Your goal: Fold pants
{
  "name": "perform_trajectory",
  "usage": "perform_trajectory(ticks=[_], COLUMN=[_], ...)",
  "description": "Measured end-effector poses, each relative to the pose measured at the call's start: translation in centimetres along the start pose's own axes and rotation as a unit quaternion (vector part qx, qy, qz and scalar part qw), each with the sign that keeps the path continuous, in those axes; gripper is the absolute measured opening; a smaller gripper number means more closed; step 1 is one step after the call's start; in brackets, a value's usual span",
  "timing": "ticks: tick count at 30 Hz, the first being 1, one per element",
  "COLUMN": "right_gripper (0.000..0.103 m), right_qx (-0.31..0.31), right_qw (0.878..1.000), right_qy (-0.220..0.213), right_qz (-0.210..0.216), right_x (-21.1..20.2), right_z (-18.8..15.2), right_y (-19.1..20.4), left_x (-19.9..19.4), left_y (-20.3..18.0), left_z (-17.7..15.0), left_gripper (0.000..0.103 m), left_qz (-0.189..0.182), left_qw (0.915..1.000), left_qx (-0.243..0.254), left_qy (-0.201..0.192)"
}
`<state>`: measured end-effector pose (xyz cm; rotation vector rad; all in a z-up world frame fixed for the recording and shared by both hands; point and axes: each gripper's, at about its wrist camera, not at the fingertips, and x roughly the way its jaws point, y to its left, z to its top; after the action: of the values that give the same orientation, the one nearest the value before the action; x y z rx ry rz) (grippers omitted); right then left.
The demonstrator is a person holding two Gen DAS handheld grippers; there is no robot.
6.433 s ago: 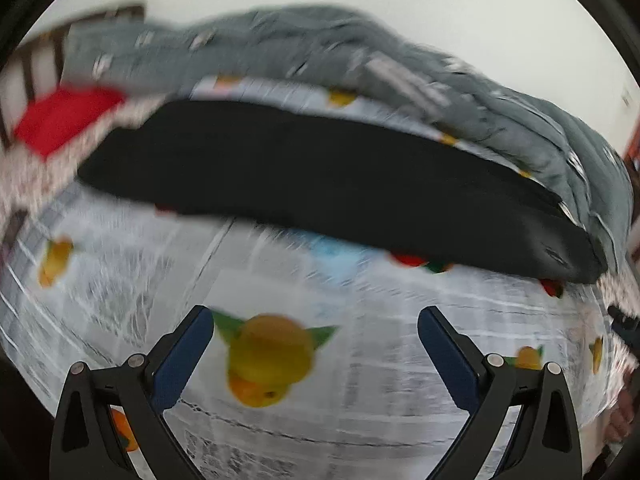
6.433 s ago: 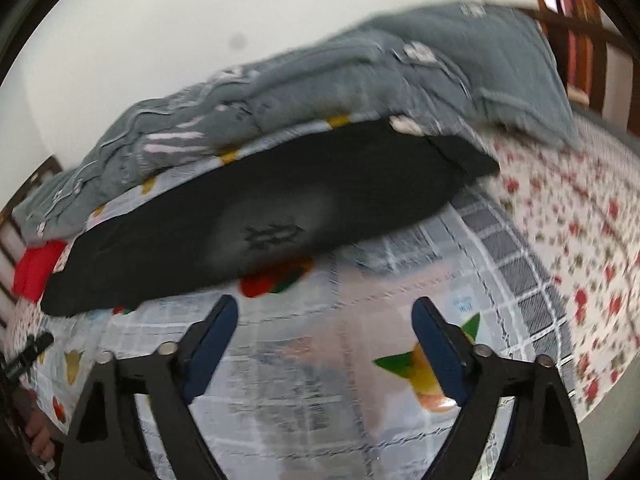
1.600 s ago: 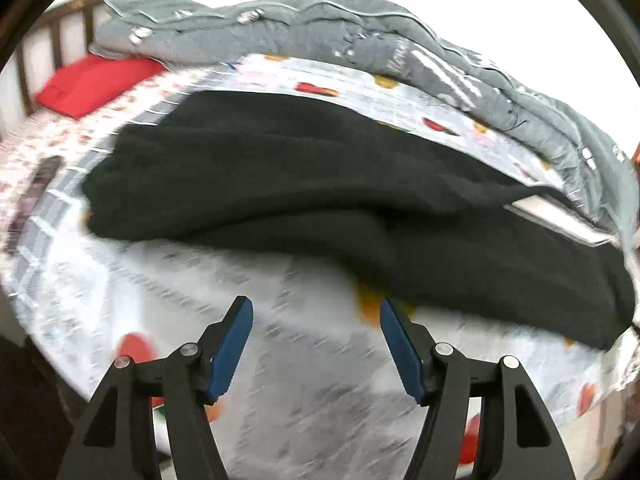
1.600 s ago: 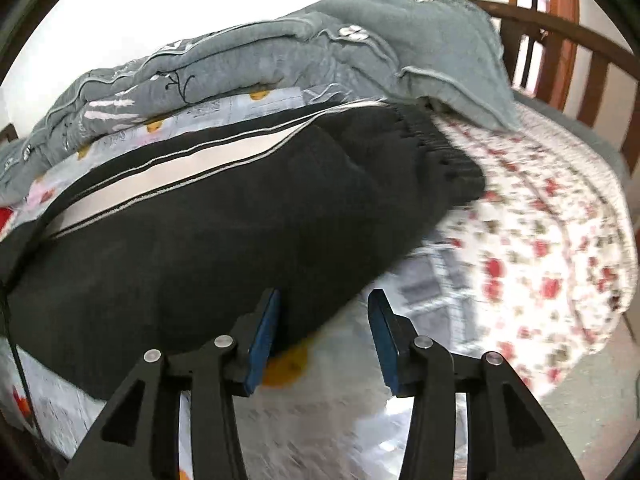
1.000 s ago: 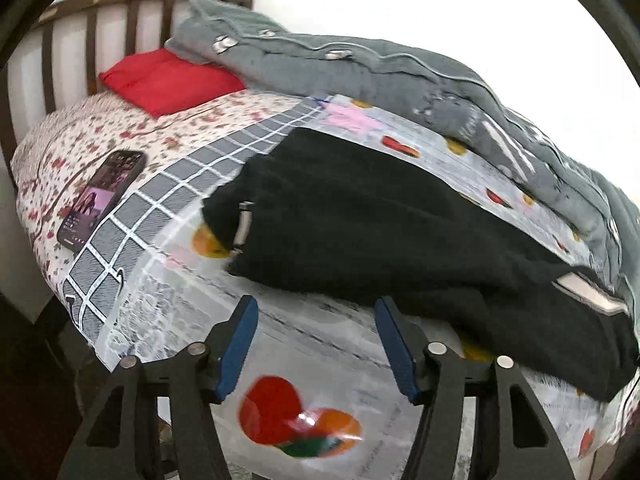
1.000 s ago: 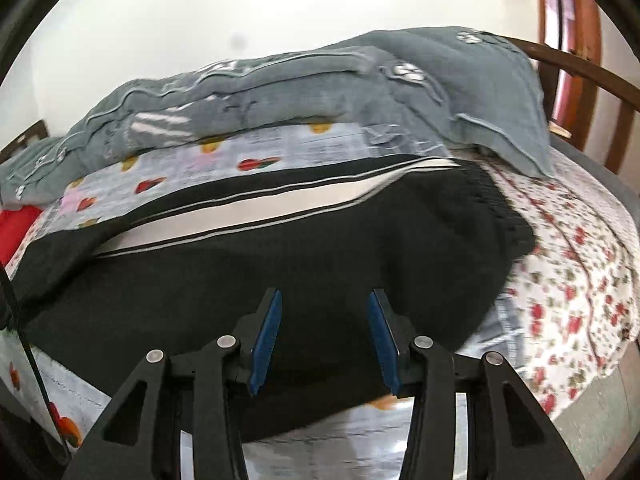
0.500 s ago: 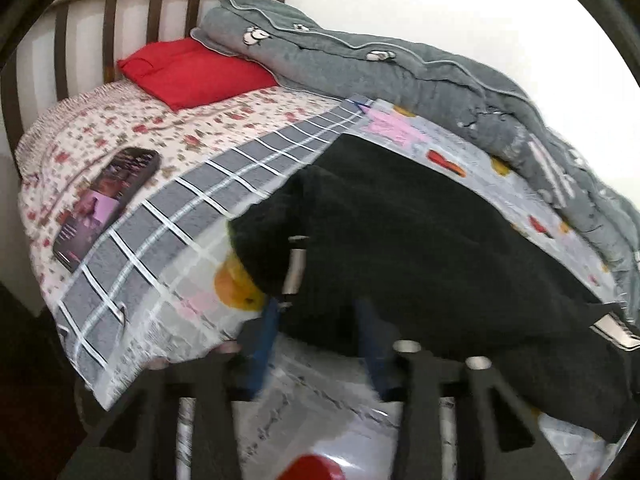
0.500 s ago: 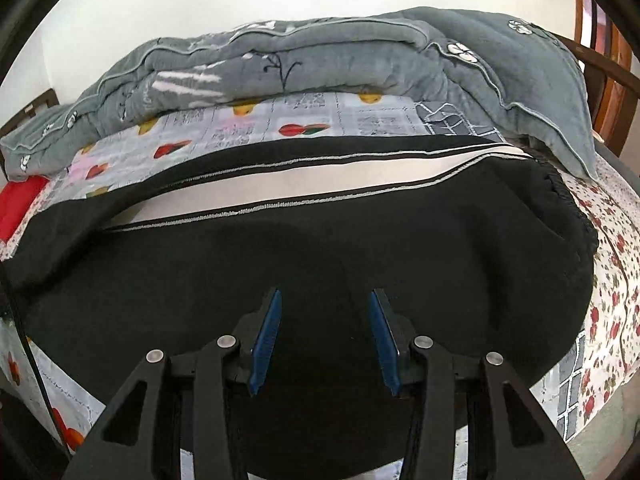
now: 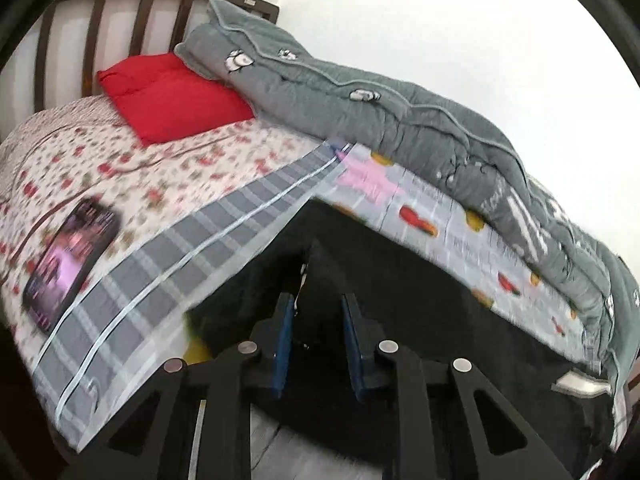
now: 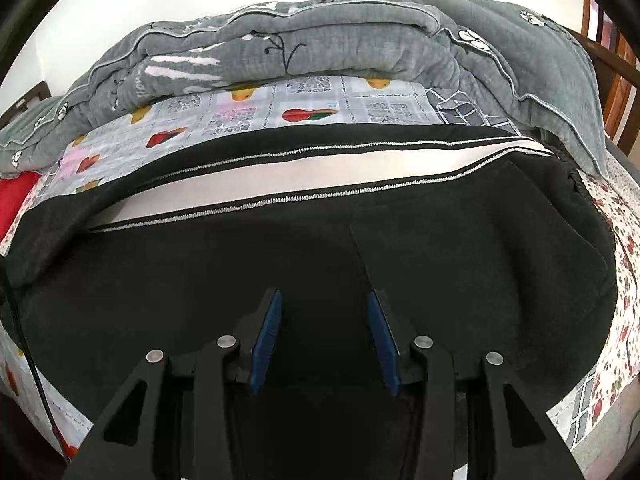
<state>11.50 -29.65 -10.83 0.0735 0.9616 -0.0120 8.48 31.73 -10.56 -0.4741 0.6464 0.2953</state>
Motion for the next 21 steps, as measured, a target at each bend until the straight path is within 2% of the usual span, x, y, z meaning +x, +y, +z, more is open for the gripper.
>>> perform_trajectory(ticks=[3,4,5,9,12,13,15,16,17,18,21], right_gripper=[0.044,0.044,0.044,0.044,0.044,0.044,0.044,0.044,0.044,0.044,0.044], right_qx=[0.0,-0.003,-0.004,-0.003,-0.003,-0.004,-0.003,-0.002,-0.001,-0.001,-0.005], right_qw=[1.0,1.0,1.0,1.0,1.0,1.0,1.0,1.0,1.0,1.0,1.0], right_qy=[0.003,0.003,0.004,0.005,0.003,0.003,0.003,0.003,0.003,0.004,0.008], right_qz=[0.0,-0.001,-0.003,0.002,0.0,-0.002,-0.003,-0.003,-0.003,-0.004,-0.006], right_x=[-0.1,-0.2,-0.2,-0.3,-0.3,-0.3,-0.2,-0.2,-0.2,-0.1,-0.1], right_z=[-0.1,-0.1,-0.2,-0.6,-0.7,-0.7,-0.7,-0.7,-0.7,-0.6,-0.4], right_y=[0.1,0.1,0.1,-0.2,-0.1,0.0,0.0,0.0,0.0,0.1,0.3], left_x=[1.8,2.4,3.1,6.6,7.6,7.5,6.8,6.6,6.2,5.8,4.9], left_y=[-1.5,-2.1,-2.7,-5.0,-6.0,-6.0,-5.5,-5.3,-5.0,-4.6,-3.5], left_z=[2.8,3.7,4.5,6.7,6.6,6.3,5.8,5.7,5.6,5.5,5.2], left_gripper=[0.023,0.014,0.012,0.012,0.012,0.013,0.021,0.04,0.07,0.08,0.082], left_qz=[0.0,0.001,0.002,0.011,0.019,0.008,-0.015,-0.022,-0.027,-0.028,-0.029], left_qw=[0.9998,0.9995,0.9994,0.9994,0.9986,0.9988,0.9992,0.9991,0.9991,0.9991,0.9988], left_qx=[0.004,0.007,0.011,0.029,0.049,0.048,0.037,0.033,0.03,0.026,0.019], left_qy=[-0.021,-0.03,-0.034,-0.018,-0.001,-0.001,-0.009,-0.011,-0.013,-0.018,-0.033])
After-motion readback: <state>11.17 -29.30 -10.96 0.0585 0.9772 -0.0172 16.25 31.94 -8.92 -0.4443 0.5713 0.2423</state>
